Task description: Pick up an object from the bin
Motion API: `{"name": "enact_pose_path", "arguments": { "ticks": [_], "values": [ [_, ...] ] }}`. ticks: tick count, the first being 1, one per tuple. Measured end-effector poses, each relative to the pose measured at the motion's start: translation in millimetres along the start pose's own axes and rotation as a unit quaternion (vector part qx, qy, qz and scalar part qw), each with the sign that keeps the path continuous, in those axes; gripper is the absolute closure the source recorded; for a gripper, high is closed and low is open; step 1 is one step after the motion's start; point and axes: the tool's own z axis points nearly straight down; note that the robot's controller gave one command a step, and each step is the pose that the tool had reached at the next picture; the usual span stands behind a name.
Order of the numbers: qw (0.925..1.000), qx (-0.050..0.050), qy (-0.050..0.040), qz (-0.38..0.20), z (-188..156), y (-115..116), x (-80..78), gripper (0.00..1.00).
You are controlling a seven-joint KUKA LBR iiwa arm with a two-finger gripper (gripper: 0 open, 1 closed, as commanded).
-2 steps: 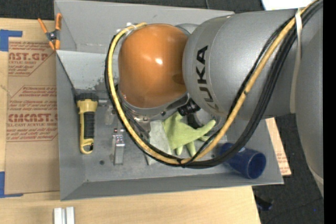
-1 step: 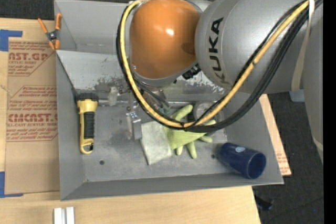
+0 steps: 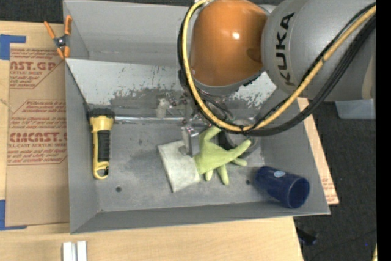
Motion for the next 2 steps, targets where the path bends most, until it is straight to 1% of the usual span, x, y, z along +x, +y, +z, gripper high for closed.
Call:
{"name": "enact_pose_path", "arguments": {
  "ticks": [1,2],
  "values": [
    [0.9945,0.001,-0.0025,-0.104,36,-11,-15.1,0.0],
    [0.9869,0.0,-0.0027,-0.162,50,-15,-8.5,0.0]
  ]
}}
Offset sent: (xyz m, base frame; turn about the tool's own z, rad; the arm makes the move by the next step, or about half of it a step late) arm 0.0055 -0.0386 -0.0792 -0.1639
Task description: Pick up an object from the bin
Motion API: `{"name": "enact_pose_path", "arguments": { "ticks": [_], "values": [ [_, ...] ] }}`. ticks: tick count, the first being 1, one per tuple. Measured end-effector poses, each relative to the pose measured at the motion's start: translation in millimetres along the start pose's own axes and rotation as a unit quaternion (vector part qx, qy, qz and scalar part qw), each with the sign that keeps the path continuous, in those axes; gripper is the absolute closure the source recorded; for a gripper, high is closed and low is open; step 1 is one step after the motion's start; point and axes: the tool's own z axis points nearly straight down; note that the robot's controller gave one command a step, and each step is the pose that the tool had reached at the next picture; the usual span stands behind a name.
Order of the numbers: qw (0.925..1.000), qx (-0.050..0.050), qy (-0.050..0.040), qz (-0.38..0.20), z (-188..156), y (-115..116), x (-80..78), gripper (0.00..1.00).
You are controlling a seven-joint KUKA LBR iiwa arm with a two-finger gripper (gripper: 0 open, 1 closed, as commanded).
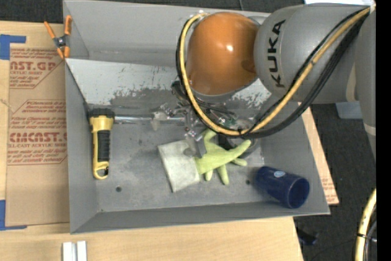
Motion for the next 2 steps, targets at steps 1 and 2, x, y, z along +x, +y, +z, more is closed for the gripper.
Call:
{"name": "enact_pose_path", "arguments": {
  "ticks": [1,2],
  "values": [
    [0.9999,-0.001,0.0005,-0.011,-64,9,-8.2,0.0],
    [0.9975,0.0,-0.0014,-0.07,-51,0,-1.1,0.0]
  ]
}}
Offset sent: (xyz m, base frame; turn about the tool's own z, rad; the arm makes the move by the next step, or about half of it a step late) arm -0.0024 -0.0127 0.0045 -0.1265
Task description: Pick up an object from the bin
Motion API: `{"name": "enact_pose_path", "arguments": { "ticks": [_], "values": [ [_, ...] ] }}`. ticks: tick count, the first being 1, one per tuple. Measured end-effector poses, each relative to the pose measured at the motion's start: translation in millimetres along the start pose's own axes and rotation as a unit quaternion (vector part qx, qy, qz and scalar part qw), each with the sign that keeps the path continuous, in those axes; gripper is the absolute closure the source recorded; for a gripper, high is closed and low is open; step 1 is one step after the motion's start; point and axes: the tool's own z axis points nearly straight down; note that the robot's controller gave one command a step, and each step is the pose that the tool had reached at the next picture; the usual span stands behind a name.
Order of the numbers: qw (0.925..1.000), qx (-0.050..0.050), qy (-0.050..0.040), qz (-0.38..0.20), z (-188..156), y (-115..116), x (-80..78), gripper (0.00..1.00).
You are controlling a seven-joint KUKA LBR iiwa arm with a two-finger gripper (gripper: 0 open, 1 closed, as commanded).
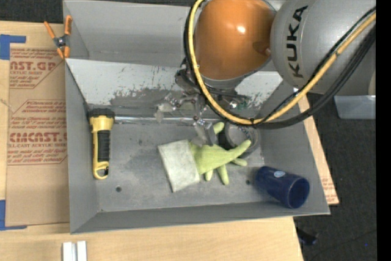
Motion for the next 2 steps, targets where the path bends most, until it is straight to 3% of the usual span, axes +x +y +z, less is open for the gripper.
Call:
{"name": "enact_pose_path", "arguments": {
  "ticks": [1,2],
  "values": [
    [0.9997,0.0,-0.0017,-0.026,45,9,12.7,0.0],
    [0.9947,0.001,-0.0027,-0.103,43,0,1.5,0.0]
  ]
}}
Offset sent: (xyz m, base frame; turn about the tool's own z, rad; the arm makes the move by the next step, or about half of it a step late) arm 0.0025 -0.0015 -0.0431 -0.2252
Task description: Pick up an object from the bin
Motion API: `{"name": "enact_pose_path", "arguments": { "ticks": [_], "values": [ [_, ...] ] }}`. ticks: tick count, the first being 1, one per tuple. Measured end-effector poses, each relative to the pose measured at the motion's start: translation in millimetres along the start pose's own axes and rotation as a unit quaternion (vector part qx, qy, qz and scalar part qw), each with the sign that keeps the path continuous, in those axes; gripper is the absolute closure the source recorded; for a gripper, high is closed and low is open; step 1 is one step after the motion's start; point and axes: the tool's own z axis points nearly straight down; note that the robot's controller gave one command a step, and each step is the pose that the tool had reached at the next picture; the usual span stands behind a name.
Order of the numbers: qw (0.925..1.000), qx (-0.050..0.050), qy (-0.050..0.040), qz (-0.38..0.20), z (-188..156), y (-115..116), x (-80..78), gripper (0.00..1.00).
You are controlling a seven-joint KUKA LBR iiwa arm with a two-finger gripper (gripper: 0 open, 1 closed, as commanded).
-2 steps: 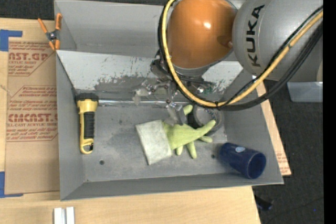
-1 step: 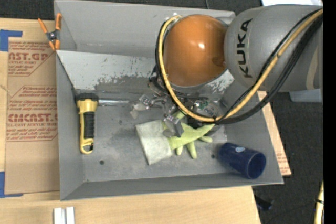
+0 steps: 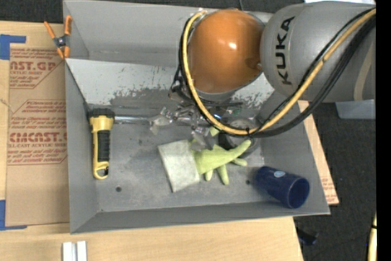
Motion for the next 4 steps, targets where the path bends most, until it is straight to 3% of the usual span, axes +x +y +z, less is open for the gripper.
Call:
{"name": "enact_pose_path", "arguments": {
  "ticks": [1,2,3,4],
  "values": [
    [0.9988,-0.002,-0.0002,0.049,-54,12,3.6,0.0],
    [1.0,0.003,-0.003,-0.002,-55,3,2.5,0.0],
    [1.0,0.0,-0.0038,0.007,-33,10,17.3,0.0],
    [0.9888,0.0,-0.003,-0.149,-4,-5,61.6,0.0]
  ]
}}
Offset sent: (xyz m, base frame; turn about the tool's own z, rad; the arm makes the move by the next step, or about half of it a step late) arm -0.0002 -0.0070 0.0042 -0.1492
